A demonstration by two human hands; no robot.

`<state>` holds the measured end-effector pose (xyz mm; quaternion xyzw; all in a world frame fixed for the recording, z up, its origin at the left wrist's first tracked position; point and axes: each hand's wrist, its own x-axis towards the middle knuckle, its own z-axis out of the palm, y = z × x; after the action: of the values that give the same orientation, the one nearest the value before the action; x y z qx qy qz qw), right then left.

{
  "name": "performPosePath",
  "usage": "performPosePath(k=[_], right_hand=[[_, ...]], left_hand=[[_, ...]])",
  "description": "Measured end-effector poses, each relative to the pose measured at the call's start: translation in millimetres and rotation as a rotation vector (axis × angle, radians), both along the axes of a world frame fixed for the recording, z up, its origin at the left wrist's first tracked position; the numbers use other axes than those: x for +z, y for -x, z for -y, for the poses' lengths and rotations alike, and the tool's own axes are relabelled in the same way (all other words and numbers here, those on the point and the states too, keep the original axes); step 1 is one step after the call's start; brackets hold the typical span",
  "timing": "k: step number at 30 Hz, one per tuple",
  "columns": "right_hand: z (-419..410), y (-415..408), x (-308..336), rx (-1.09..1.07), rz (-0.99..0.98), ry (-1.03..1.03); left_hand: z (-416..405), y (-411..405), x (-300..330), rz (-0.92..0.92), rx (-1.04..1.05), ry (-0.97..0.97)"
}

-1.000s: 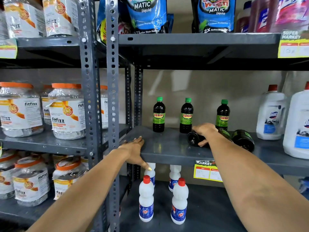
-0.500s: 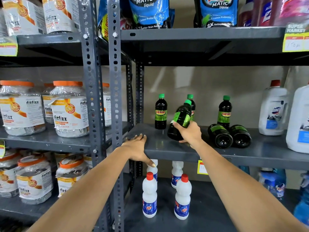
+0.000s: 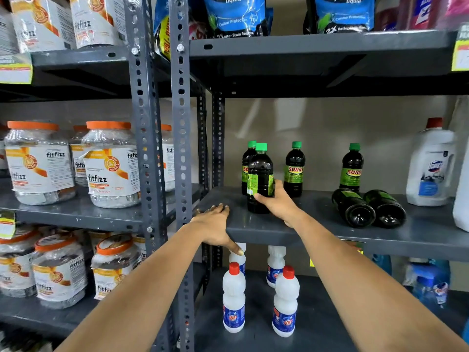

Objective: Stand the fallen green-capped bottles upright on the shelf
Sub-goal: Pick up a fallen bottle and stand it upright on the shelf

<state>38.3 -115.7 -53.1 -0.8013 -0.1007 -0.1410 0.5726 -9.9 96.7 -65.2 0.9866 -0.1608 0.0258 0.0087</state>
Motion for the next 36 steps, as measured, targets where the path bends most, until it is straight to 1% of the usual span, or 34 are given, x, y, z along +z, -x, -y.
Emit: performPosePath(k=[2,3,4,6,8,12,16,20,25,28,32,36], right_hand=[[2,-4,3,0.037,-0.063,-0.151],[4,-5,4,0.036,-0.079,-0.186],[5,-6,3,0.022,-0.076,-0.173],[5,-5,-1,-0.006,-0.037,-0.065],[2,-3,-2,0.027,-0.025,-0.019],[2,-2,0,0.061,-0.035,-0.08],[-2,-1,0,0.045,-0.045,-0.009],[-9,-9,5,0.113,-0.126,-0.156],[-12,-11,2,0.069,-0.064,-0.111],[-12,-17,2,0.098,-0.085,-0.161],[-12,-17,-4,0.01,-0.066,-0.083],[-11,-22,-3,0.051,-0.09,-0.142]], left_hand=[[0,-1,-1,0.019,-0.001,-0.001],[0,-1,0,0.024,-0.002,0.001],[0,-1,-1,0.023,-0.001,0.003],[0,-1,-2,0.023,0.003,0.006],[0,-1,-2,0.028,0.009,0.012],[0,-1,-3,0.038,0.008,0.026],[0,1,-2,0.041,0.006,0.022],[0,2,-3,0.041,0.0,0.02],[0,3,0,0.051,-0.001,0.026],[1,4,1,0.058,-0.001,0.023],[1,5,-1,0.061,0.005,0.027],[1,4,-1,0.06,0.008,0.031]])
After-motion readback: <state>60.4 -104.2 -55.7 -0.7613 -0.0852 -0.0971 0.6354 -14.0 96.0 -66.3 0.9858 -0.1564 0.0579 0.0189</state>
